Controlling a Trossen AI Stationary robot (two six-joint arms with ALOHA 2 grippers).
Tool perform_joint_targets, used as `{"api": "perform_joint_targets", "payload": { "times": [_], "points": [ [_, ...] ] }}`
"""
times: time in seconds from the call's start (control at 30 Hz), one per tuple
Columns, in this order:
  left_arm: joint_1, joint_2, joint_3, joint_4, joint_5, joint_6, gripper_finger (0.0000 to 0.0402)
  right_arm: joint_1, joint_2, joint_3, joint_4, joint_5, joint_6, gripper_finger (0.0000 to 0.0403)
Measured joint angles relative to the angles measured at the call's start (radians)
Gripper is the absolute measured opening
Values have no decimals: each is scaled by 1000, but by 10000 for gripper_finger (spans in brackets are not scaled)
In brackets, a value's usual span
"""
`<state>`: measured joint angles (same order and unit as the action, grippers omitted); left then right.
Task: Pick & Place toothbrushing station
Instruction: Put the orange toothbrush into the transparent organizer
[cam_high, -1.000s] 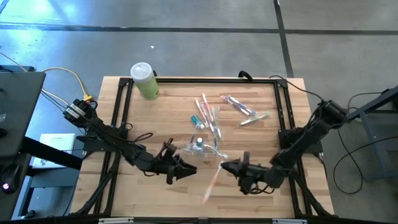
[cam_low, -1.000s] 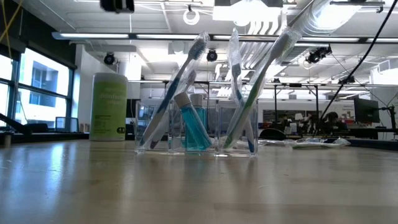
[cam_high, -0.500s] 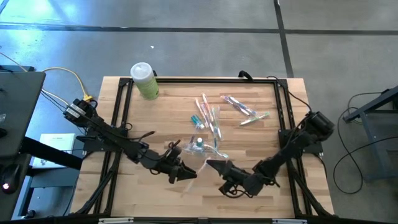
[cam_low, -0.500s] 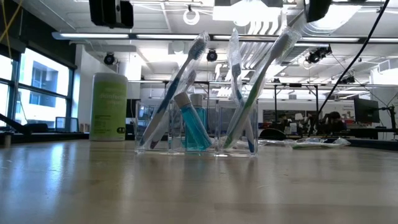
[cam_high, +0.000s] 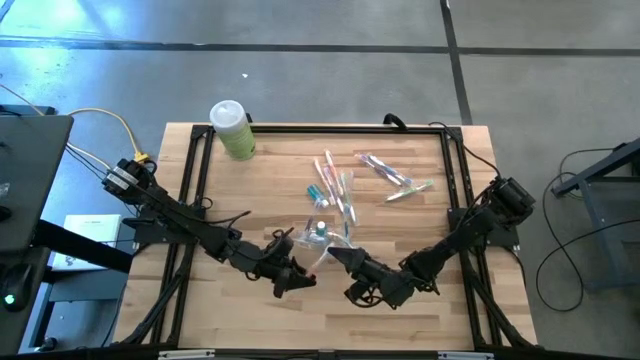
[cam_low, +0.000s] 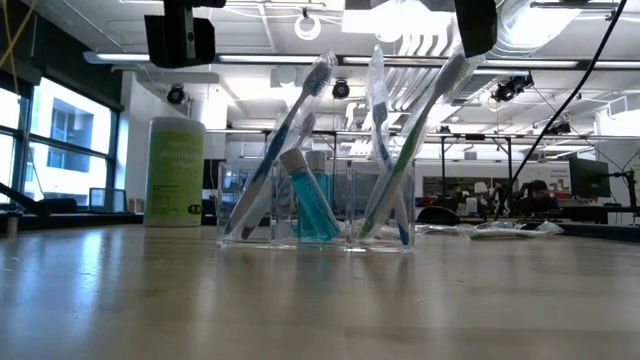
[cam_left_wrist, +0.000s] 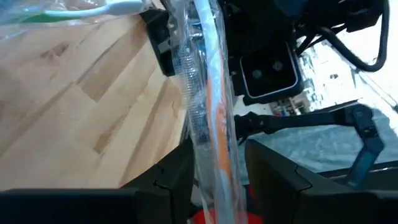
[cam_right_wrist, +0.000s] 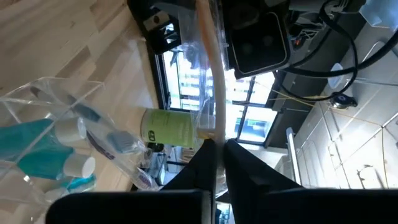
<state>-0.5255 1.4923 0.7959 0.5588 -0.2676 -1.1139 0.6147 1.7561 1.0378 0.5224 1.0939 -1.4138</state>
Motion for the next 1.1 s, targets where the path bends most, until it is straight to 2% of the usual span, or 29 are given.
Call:
{"api": "perform_joint_targets", "payload": {
  "times": [0.13,0.37,0.7,0.87,0.97,1.1],
  "points": [
    [0,0,0,-20,0,15,105,0,0,0,-2,1,-3,15],
    [0,0,-1,-25,-2,66,18,18,0,0,-3,3,46,15],
    [1,0,-1,-20,1,106,13,95,0,0,101,26,105,14],
    [5,-11,-1,-22,-5,196,13,136,0,0,216,83,175,37],
    [-6,-31,-1,-23,-69,318,13,151,-5,0,247,149,230,58],
    [-54,-93,-1,-59,-286,515,12,152,-26,0,260,213,343,78]
  ]
}}
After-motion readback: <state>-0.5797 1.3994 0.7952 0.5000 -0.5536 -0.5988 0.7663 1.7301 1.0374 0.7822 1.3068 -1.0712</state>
